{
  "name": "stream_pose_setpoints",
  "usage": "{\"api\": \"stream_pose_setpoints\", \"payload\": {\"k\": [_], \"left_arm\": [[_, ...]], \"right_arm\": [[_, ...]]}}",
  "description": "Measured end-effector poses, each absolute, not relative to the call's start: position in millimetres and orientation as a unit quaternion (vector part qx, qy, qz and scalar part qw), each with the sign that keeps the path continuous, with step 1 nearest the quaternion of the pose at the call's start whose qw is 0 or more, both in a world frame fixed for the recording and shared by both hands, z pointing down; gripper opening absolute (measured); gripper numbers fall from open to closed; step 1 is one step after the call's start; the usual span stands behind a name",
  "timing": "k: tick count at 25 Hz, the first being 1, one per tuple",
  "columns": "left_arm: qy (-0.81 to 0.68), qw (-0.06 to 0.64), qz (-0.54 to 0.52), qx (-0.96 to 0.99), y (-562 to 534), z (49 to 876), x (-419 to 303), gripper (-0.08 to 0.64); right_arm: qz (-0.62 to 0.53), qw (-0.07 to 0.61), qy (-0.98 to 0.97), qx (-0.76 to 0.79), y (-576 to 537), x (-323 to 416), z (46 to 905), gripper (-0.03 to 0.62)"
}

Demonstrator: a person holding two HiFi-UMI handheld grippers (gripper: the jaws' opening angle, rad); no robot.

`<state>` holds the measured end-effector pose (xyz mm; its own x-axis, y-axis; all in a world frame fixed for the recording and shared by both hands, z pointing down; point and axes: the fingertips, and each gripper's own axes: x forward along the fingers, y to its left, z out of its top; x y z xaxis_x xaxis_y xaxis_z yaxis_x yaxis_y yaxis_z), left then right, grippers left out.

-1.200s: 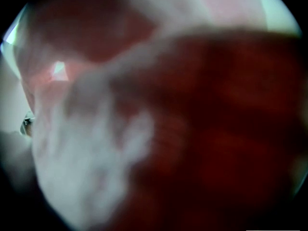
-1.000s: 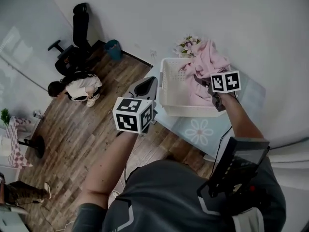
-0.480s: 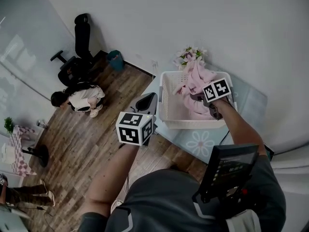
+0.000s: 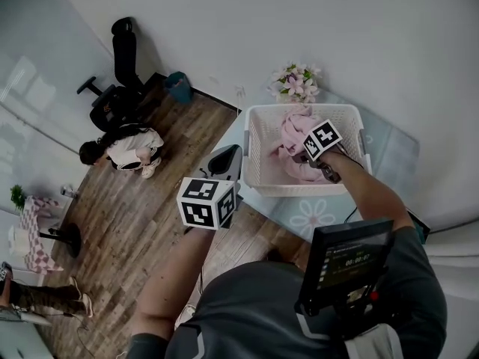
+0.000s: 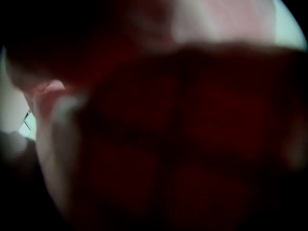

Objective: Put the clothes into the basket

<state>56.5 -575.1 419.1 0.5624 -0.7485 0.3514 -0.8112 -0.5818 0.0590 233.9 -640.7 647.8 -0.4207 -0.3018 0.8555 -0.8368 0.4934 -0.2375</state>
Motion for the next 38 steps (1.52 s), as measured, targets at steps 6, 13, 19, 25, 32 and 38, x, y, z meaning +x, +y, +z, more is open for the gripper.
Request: {"api": "stream_pose_setpoints", "payload": {"k": [6, 13, 19, 25, 32, 38], "left_arm": [[-0.451, 0.118, 0.141, 0.873, -575, 426, 52, 0.009], [-0.456, 0.121, 0.136, 0.871, -580, 427, 50, 0.009], [-0.47, 0.137, 0.131, 0.862, -579, 439, 41, 0.009], [-0.474, 0.143, 0.126, 0.86, -574, 433, 28, 0.009], [-0.477, 0.144, 0.124, 0.858, -574, 434, 32, 0.009], [-0.483, 0.143, 0.125, 0.855, -570, 435, 32, 0.009]], "right_arm": [[0.336, 0.445, -0.758, 0.339, -633, 223, 673, 0.402], [0.337, 0.494, -0.74, 0.307, -634, 222, 695, 0.403], [0.336, 0.52, -0.73, 0.29, -633, 216, 717, 0.403], [0.337, 0.525, -0.726, 0.289, -627, 210, 713, 0.404], [0.34, 0.526, -0.726, 0.285, -631, 211, 719, 0.41], [0.34, 0.526, -0.727, 0.281, -632, 210, 722, 0.411]]}}
